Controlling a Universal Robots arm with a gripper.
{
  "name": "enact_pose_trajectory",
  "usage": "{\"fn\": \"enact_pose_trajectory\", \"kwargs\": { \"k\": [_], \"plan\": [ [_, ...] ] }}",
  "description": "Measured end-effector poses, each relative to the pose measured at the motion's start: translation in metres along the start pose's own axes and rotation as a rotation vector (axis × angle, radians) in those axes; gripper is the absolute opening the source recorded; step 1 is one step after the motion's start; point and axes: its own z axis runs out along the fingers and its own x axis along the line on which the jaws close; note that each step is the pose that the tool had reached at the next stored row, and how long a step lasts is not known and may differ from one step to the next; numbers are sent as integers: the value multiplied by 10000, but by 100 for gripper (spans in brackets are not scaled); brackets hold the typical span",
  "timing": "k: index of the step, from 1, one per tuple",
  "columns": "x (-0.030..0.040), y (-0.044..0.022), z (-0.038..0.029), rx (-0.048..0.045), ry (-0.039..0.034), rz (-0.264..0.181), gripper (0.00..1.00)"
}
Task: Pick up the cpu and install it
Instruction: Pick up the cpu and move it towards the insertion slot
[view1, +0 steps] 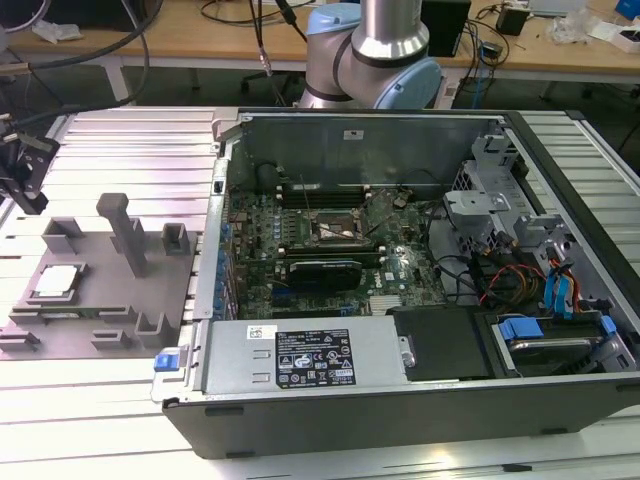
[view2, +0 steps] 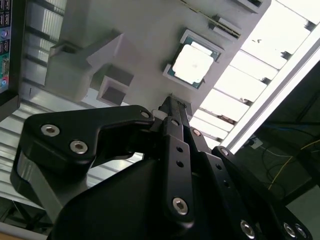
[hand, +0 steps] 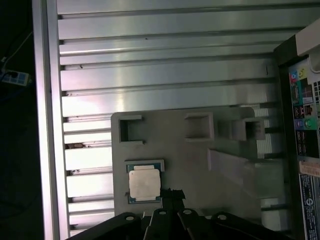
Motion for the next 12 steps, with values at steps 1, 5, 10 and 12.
{"fn": "enact_pose_trajectory", "kwargs": {
  "k": [1, 5, 10, 12],
  "plan": [
    [6, 3, 11, 0, 0, 1, 11],
    [22, 9, 83, 0, 9, 0, 11],
    [39, 3, 211, 13, 70, 4, 11],
    [55, -1, 254, 22, 89, 4, 11]
  ]
}}
